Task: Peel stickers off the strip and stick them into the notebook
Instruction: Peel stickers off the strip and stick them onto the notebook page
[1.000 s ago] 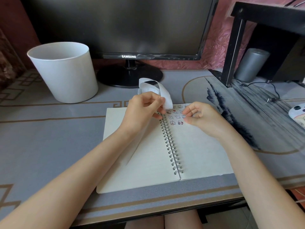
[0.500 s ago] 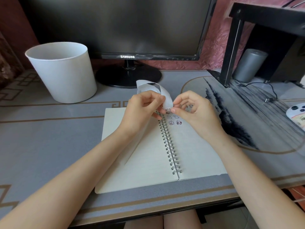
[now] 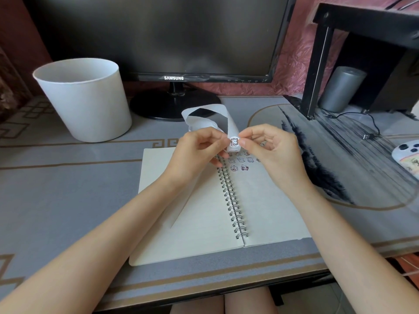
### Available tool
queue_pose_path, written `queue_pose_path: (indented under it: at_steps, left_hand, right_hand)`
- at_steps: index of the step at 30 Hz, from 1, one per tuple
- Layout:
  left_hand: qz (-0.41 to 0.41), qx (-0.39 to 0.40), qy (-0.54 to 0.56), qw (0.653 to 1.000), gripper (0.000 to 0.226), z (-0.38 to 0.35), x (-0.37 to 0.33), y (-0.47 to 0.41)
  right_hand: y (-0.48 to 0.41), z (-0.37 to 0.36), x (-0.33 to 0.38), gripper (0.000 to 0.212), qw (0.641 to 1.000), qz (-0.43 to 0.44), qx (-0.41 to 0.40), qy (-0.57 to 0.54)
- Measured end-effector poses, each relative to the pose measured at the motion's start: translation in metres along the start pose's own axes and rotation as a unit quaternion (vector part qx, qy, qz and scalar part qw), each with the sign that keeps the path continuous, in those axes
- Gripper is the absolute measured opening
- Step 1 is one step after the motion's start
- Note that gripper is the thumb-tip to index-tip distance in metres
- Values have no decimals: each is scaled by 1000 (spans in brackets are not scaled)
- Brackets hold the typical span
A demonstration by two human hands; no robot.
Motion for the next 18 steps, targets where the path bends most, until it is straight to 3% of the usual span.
queue_pose_path:
  at_steps: [18]
  left_hand:
    - [-17, 7, 1, 1000, 12, -1, 1, 0]
  right_hand:
    - [1, -1, 2, 11, 1000, -9, 4, -1]
Point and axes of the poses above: each hand's wrist, its own y-axis away from the middle knuckle, its own z-axis out of the back of the hand, x = y × z, the point moved 1 cm from there along -y, towards the middle knuckle, and after that the axes turned 4 degrees about z, right-handed, at the moved point
